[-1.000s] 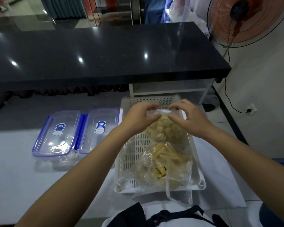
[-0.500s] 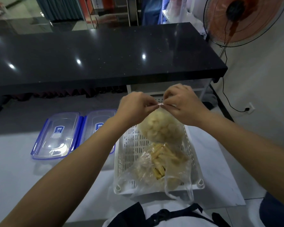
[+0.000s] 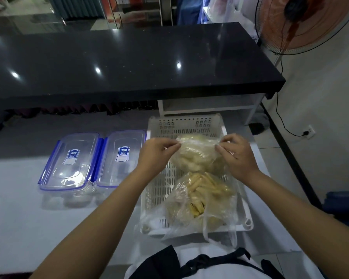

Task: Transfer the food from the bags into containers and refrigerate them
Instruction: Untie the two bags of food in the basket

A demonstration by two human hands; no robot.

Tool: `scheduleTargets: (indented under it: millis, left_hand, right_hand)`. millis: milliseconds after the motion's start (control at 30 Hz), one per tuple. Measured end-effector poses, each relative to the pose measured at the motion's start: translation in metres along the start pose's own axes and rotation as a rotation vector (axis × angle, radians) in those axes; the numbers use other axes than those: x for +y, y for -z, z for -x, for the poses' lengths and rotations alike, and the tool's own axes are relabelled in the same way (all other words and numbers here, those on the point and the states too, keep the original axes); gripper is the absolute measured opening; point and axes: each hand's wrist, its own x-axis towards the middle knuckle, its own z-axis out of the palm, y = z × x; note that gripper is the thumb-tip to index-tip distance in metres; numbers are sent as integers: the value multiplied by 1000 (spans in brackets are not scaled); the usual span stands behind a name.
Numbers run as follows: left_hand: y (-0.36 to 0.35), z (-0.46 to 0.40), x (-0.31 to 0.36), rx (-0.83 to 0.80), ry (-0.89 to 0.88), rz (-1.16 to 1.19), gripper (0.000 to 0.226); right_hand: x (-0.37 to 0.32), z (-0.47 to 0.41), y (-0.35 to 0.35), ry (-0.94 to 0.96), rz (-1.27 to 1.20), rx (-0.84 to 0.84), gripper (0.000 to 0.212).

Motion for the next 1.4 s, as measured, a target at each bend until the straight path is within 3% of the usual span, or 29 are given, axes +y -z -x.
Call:
scheduleTargets:
  millis: [133, 300, 467, 633, 767, 1067, 1200, 1400]
  left_hand:
    - [-3, 8, 0, -10, -10, 29, 11]
    - [3, -2, 25, -145, -84, 82, 23]
    - [11, -7, 43, -112, -132, 73, 17]
    - [33, -5, 35, -41, -137, 27, 20]
    - [44, 2, 29, -38, -3, 251, 13]
    - [51, 2, 40, 30, 175, 805, 20]
    - [58, -5, 46, 5, 164, 913, 27]
    - [72, -20, 66, -123, 229, 1118, 36]
  right_hand:
    - [-7, 4, 7, 30, -26, -90, 21]
    - [-34, -12, 20, -10, -129, -156, 23]
    - [-49, -28, 28, 75, -74, -73, 16]
    - [-45, -27, 48, -48, -136, -7, 19]
    - [-42, -21, 57, -181, -307, 11, 7]
    - [-47, -23, 77, -232, -529, -27, 7]
    - [-50, -29, 90, -371, -760, -37, 11]
    - [-64, -49, 109, -652, -1378, -101, 16]
